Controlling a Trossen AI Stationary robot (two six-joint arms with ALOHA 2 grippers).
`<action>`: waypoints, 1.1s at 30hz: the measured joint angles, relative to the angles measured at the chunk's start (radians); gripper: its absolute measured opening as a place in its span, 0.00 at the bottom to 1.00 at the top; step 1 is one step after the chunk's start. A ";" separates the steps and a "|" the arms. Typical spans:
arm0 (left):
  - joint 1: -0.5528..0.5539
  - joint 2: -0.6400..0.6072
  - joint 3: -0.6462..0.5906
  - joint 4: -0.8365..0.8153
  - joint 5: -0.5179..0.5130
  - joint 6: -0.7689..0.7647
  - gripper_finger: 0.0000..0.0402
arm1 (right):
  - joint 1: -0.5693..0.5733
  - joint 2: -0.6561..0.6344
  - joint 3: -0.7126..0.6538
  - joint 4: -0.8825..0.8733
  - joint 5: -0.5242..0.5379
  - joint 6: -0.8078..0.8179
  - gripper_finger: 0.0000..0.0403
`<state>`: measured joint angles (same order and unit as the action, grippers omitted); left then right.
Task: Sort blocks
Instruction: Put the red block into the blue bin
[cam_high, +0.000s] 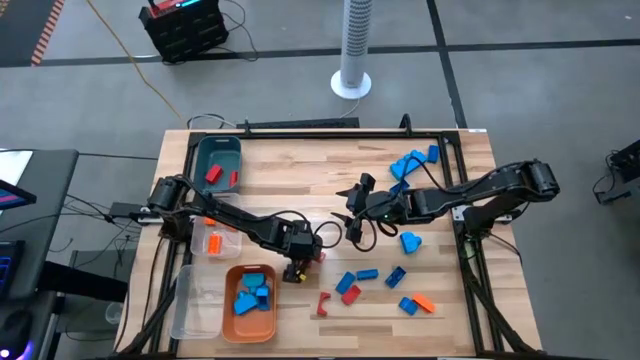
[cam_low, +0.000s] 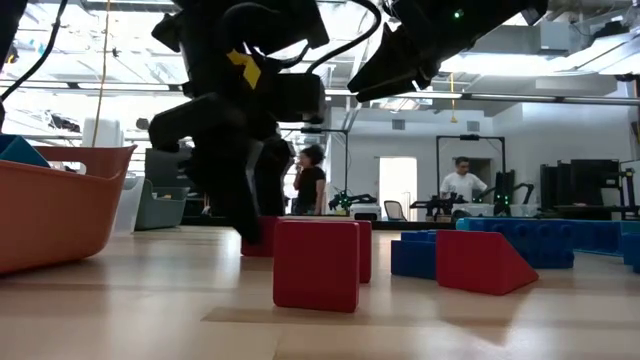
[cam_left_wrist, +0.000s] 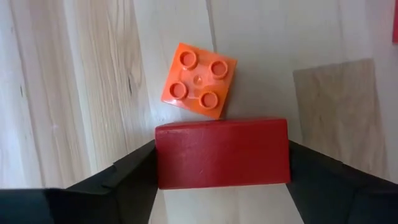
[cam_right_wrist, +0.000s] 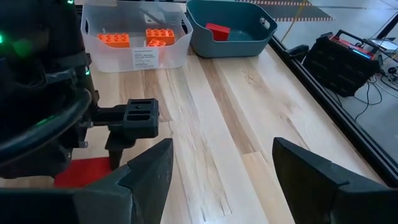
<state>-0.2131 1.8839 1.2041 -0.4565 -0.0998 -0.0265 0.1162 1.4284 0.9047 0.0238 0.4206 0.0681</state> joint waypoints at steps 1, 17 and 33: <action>0.000 0.000 0.000 0.005 0.000 0.000 0.71 | 0.000 0.000 0.000 0.000 0.000 0.000 0.70; 0.052 -0.160 0.023 -0.258 -0.185 -0.023 0.70 | 0.016 -0.004 0.000 -0.017 0.109 -0.032 0.70; 0.628 -0.800 -0.415 -0.230 -0.389 -0.125 0.70 | 0.013 -0.001 0.000 0.074 0.103 -0.040 0.70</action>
<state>0.4147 1.0844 0.7896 -0.6864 -0.4891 -0.1516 0.1295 1.4277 0.9047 0.0983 0.5240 0.0283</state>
